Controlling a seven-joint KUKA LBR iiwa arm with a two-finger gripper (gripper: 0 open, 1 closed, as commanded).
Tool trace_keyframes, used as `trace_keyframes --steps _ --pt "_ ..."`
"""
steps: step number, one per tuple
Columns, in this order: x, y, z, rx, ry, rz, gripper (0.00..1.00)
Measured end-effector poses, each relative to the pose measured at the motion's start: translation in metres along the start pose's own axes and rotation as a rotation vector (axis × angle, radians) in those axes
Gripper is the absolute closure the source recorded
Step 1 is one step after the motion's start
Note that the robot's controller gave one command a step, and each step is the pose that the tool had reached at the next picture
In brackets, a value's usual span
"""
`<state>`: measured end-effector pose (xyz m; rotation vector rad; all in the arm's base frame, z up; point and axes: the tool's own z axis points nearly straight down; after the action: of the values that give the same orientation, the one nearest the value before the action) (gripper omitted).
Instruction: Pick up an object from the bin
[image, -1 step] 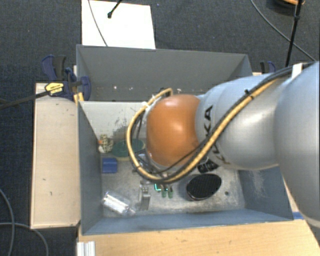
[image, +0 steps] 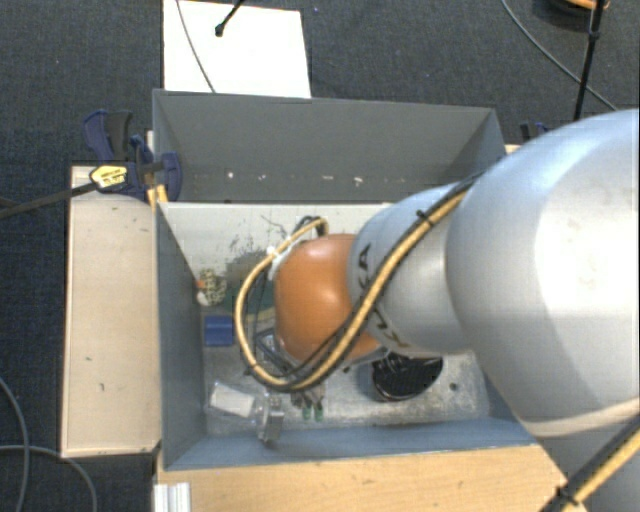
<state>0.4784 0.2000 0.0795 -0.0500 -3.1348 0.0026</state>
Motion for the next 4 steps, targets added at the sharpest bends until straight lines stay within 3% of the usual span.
trace_keyframes --steps 1,2,3,4 --pt "-0.002 0.0 -0.004 -0.002 -0.007 0.007 1.0" --pt "-0.072 0.035 0.004 -0.005 -0.013 -0.001 1.0" --pt "-0.07 0.034 0.004 -0.002 -0.007 0.002 0.0" --pt "-0.107 0.054 0.002 0.001 -0.002 0.039 0.0"
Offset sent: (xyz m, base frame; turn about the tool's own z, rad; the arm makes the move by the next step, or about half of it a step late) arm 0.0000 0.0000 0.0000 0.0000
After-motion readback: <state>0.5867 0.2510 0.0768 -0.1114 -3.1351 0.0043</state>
